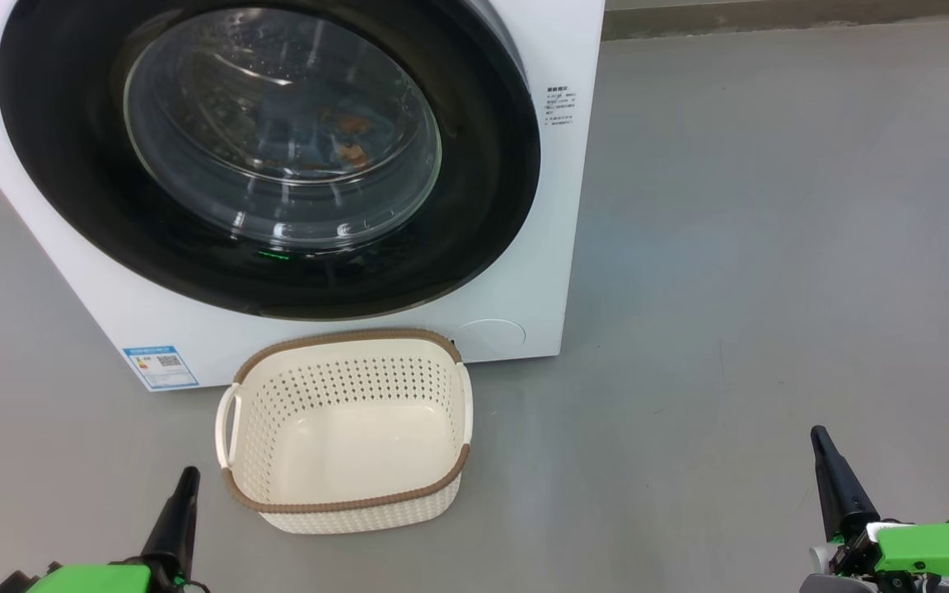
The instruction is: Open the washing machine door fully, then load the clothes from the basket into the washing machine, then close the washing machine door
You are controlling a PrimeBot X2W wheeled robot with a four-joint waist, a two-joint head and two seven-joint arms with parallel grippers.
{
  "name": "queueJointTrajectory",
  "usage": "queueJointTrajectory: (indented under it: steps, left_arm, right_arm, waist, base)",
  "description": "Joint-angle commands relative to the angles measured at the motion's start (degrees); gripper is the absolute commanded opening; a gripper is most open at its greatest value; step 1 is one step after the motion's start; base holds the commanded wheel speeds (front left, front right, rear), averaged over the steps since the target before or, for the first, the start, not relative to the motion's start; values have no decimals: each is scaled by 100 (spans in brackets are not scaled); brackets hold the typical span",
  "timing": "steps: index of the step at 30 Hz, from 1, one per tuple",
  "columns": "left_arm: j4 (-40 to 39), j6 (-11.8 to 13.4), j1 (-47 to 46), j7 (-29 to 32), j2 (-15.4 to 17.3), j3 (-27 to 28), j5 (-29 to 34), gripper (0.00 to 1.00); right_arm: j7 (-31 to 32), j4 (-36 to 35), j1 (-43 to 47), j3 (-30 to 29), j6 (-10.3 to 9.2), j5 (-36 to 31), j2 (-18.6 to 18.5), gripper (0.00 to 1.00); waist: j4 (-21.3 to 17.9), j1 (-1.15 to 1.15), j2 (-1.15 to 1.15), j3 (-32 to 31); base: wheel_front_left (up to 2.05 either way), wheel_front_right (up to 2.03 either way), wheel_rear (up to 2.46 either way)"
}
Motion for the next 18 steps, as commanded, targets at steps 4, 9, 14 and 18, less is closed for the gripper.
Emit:
queueJointTrajectory:
  steps: [4,9,14,18]
  left_arm:
    - [-113,-41,-234,40,124,200,-42,0]
    - [-113,-41,-234,40,124,200,-42,0]
    - [-113,-41,-234,40,124,200,-42,0]
    - [-113,-41,-234,40,124,200,-42,0]
  right_arm:
    - [35,-140,-229,132,9,-52,-11,0]
    - [37,-139,-229,130,9,-54,-10,0]
    - [38,-139,-229,129,9,-55,-8,0]
    - [39,-139,-229,127,9,-56,-8,0]
  waist:
    - [0,0,0,0]
    - [0,0,0,0]
    - [0,0,0,0]
    - [0,0,0,0]
  base:
    - [0,0,0]
    - [0,0,0]
    - [0,0,0]
    - [0,0,0]
